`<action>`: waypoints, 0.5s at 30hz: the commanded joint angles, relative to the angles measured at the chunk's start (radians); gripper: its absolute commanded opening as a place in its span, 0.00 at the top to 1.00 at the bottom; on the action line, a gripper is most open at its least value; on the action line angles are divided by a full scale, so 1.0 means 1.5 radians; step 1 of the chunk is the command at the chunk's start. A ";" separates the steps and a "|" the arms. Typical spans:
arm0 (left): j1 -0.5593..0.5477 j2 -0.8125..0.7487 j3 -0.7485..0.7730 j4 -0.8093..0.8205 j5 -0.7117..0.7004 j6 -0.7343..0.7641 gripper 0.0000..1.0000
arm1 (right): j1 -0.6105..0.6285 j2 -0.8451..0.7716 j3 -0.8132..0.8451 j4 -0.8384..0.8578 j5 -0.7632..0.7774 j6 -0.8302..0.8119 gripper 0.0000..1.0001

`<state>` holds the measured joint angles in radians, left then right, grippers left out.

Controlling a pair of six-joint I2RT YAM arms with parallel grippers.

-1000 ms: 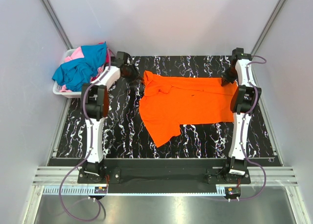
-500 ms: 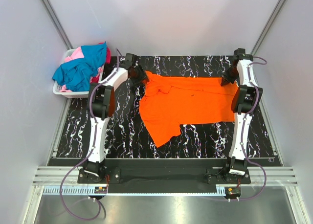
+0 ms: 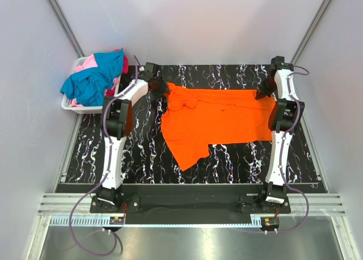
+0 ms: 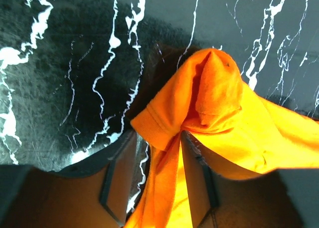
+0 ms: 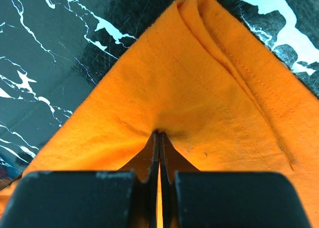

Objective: Fold and stack the t-shirts
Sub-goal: Fold the tshirt

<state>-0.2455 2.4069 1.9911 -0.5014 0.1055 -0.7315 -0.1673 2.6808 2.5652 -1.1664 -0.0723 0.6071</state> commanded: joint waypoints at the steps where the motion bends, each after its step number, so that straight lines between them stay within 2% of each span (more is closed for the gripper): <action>1: 0.004 -0.067 -0.035 0.061 -0.025 0.015 0.55 | 0.008 0.000 -0.016 0.000 -0.005 -0.001 1.00; 5: 0.004 -0.097 -0.070 0.072 -0.095 0.014 0.57 | 0.009 -0.002 -0.016 0.000 -0.003 -0.001 1.00; 9: 0.010 -0.094 -0.058 0.014 -0.166 -0.007 0.70 | 0.009 -0.001 -0.013 0.001 -0.003 0.000 1.00; 13: 0.014 -0.090 -0.058 0.012 -0.161 -0.009 0.72 | 0.009 -0.001 -0.014 0.001 -0.001 -0.002 1.00; 15: 0.016 -0.077 -0.047 0.015 -0.130 -0.007 0.72 | 0.009 -0.001 -0.015 0.000 -0.001 -0.001 1.00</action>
<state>-0.2295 2.3314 1.8923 -0.4854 -0.0803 -0.7383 -0.1673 2.6808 2.5649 -1.1660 -0.0723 0.6067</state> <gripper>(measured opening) 0.285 0.010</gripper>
